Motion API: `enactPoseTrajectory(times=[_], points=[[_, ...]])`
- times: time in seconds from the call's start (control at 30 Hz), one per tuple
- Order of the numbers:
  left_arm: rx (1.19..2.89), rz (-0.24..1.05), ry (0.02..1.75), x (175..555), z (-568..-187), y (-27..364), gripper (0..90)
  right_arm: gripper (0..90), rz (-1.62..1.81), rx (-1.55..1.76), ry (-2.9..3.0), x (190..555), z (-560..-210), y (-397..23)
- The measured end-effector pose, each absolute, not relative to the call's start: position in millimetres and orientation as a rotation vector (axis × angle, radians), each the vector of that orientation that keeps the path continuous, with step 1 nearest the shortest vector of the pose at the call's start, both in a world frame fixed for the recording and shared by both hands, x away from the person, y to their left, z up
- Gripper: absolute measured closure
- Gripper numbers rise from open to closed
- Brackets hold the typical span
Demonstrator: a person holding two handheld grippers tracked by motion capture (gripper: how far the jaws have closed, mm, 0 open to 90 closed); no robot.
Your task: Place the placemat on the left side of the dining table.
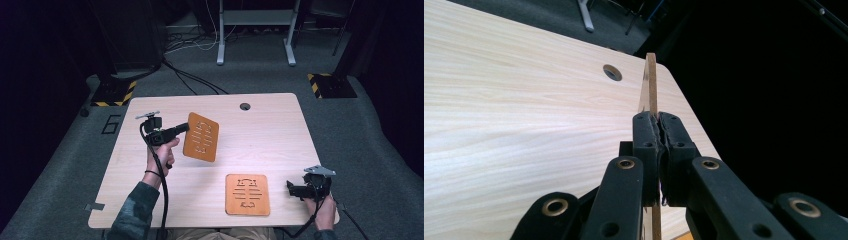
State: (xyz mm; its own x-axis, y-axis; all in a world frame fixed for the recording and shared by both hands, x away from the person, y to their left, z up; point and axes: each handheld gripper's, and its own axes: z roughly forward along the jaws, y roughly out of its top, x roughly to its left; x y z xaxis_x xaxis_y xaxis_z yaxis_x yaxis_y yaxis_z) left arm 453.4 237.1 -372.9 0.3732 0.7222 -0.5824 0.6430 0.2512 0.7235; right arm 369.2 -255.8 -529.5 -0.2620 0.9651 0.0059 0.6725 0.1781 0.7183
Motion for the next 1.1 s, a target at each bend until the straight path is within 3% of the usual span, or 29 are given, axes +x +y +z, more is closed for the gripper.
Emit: enactPoseTrajectory(times=[1.1], points=[[1.412,0.149,1.527,472,-391,306,86.9,0.0,0.854,1.538,2.005,369,-530,-256]])
